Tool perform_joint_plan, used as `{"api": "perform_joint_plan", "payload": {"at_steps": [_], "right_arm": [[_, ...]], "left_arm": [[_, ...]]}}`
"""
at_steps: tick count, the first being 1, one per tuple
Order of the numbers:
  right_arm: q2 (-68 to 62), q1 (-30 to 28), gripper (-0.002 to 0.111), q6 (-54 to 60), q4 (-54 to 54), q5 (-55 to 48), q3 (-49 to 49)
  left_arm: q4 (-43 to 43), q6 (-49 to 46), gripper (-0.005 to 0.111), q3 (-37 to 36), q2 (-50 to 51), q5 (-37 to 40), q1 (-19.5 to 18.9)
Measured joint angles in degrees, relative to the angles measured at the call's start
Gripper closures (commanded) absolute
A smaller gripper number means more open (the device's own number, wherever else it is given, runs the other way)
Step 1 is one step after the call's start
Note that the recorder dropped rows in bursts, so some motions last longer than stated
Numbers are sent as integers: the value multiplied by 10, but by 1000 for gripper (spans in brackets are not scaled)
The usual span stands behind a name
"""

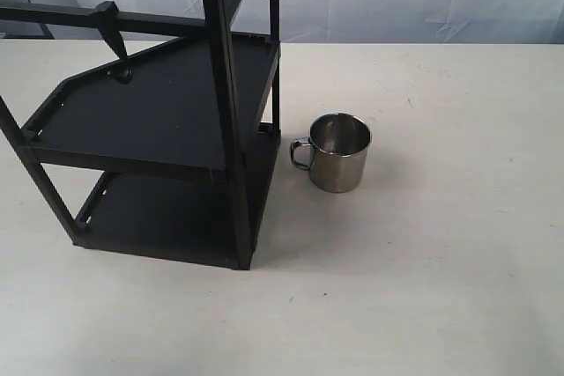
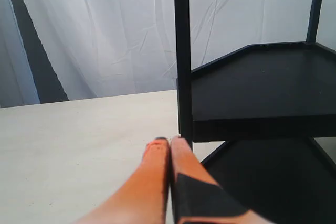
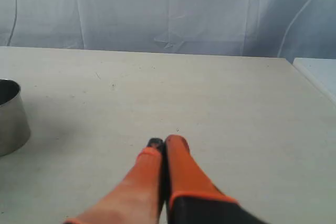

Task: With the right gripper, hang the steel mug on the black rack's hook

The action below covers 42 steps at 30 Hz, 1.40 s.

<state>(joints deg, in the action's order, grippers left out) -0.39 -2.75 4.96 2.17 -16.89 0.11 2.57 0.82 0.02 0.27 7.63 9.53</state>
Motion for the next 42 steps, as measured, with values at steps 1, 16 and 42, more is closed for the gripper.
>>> {"api": "perform_joint_plan", "payload": {"at_steps": [1, 16, 42], "right_arm": [[0, 0, 106, 2, -6, 0, 0], [1, 0, 106, -135, 343, 250, 0], [-489, 21, 107, -191, 10, 41, 358]], "left_arm": [[0, 0, 105, 0, 0, 0, 0], [0, 0, 105, 0, 0, 0, 0], [0, 0, 105, 0, 0, 0, 0]]}}
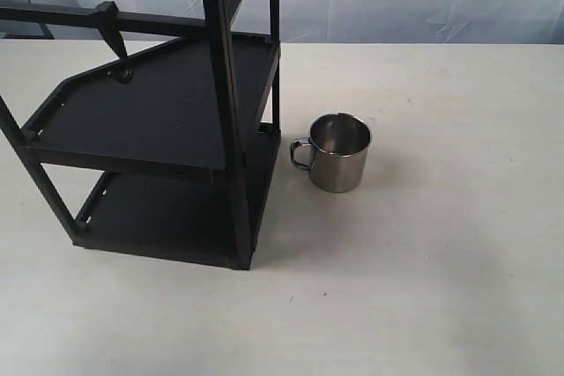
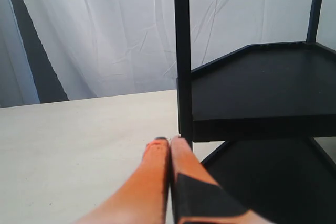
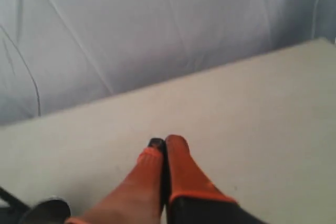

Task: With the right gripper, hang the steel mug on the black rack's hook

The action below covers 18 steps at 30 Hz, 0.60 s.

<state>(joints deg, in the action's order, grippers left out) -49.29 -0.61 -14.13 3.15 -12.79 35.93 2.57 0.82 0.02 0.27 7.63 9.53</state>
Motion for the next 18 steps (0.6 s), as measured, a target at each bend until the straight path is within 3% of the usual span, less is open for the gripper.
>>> {"api": "perform_joint_plan", "payload": {"at_steps": [7, 11, 15, 18], "right_arm": [[-301, 112, 105, 75, 25, -185, 219], [-418, 175, 85, 107, 30, -241, 314], [-504, 194, 57, 115, 29, -290, 379], [-548, 195, 50, 114, 30, -307, 403]], "left_arm": [[0, 0, 105, 0, 0, 0, 0], [0, 0, 105, 0, 0, 0, 0], [0, 0, 105, 0, 0, 0, 0], [0, 0, 105, 0, 0, 0, 0]]}}
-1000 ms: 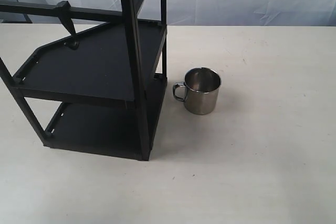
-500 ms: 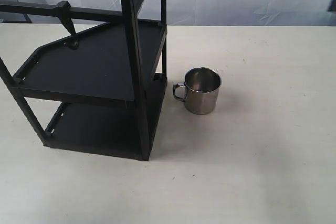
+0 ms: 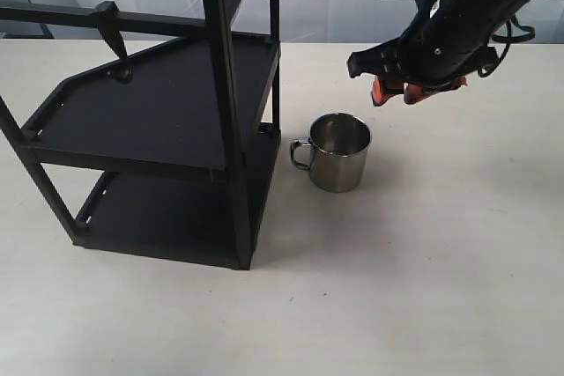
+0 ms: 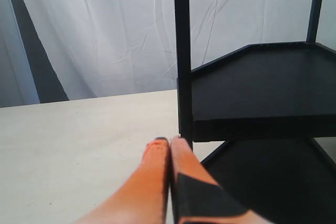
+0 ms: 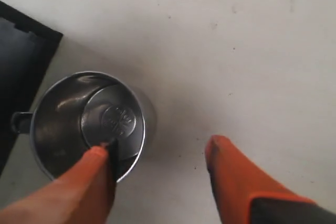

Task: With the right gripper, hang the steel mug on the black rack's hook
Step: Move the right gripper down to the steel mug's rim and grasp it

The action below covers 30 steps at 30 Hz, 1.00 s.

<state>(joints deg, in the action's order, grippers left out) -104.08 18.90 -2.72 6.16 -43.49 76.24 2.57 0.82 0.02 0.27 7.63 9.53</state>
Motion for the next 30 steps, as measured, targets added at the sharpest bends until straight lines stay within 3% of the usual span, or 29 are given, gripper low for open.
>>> {"api": "perform_joint_plan", "payload": {"at_steps": [10, 12, 16, 26, 30], "right_arm": [[-93, 0, 53, -2, 55, 14, 6], [-111, 0, 64, -2, 64, 28, 6], [-132, 0, 109, -2, 68, 40, 6], [-123, 0, 109, -4, 40, -84, 8], [-74, 0, 109, -4, 34, -110, -36]], "left_arm": [[0, 0, 105, 0, 0, 0, 0], [0, 0, 105, 0, 0, 0, 0], [0, 0, 105, 0, 0, 0, 0], [0, 0, 105, 0, 0, 0, 0], [0, 0, 105, 0, 0, 0, 0]]}}
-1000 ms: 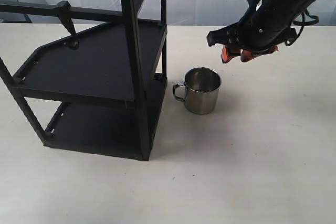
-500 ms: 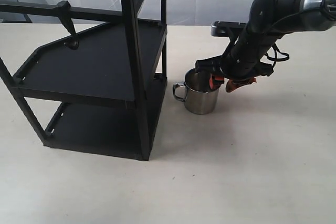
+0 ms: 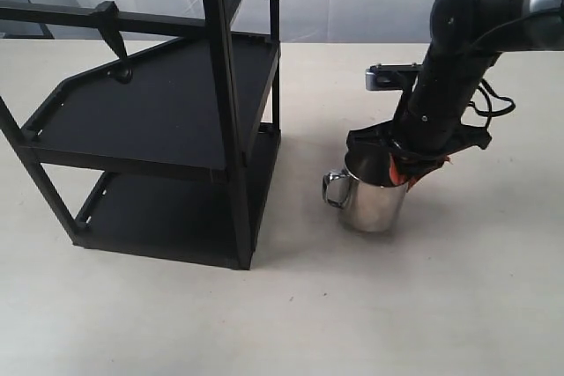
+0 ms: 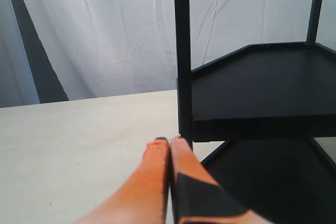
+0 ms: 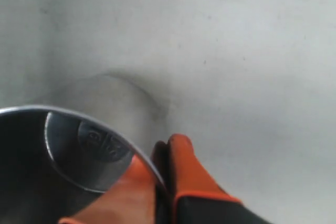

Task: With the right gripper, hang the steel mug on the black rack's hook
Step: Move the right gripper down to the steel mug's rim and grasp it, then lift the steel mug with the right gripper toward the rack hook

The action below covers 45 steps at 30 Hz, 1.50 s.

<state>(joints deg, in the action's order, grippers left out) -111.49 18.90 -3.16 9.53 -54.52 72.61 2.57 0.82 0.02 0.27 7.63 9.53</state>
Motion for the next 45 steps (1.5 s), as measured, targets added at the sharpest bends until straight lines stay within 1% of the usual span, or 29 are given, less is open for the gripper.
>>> {"api": "perform_joint_plan", "payload": {"at_steps": [3, 4, 6, 7, 8, 10, 11, 14, 15, 18, 19, 22, 25, 28, 34, 39, 45], "right_arm": [[62, 0, 109, 0, 1, 5, -43], [112, 0, 109, 0, 12, 9, -76], [174, 0, 109, 0, 43, 17, -113], [208, 1, 109, 5, 80, 24, -139], [250, 4, 109, 26, 145, 32, -171], [285, 18, 109, 58, 236, 36, -204], [303, 30, 109, 83, 306, 36, -229], [327, 96, 109, 162, 525, 69, -276], [327, 118, 109, 183, 576, 89, -280], [327, 179, 109, 235, 687, 157, -281], [327, 208, 109, 260, 741, 201, -281], [327, 248, 109, 279, 824, 276, -281], [327, 262, 109, 285, 871, 304, -281], [323, 268, 109, 286, 891, 304, -281], [299, 270, 109, 275, 897, 288, -280], [264, 284, 109, 244, 899, 283, -232], [260, 285, 109, 225, 898, 299, -227]], "left_arm": [[0, 0, 105, 0, 0, 0, 0], [0, 0, 105, 0, 0, 0, 0], [0, 0, 105, 0, 0, 0, 0], [0, 0, 105, 0, 0, 0, 0], [0, 0, 105, 0, 0, 0, 0], [0, 0, 105, 0, 0, 0, 0], [0, 0, 105, 0, 0, 0, 0], [0, 0, 105, 0, 0, 0, 0], [0, 0, 105, 0, 0, 0, 0], [0, 0, 105, 0, 0, 0, 0], [0, 0, 105, 0, 0, 0, 0], [0, 0, 105, 0, 0, 0, 0], [0, 0, 105, 0, 0, 0, 0], [0, 0, 105, 0, 0, 0, 0], [0, 0, 105, 0, 0, 0, 0], [0, 0, 105, 0, 0, 0, 0], [0, 0, 105, 0, 0, 0, 0]]}}
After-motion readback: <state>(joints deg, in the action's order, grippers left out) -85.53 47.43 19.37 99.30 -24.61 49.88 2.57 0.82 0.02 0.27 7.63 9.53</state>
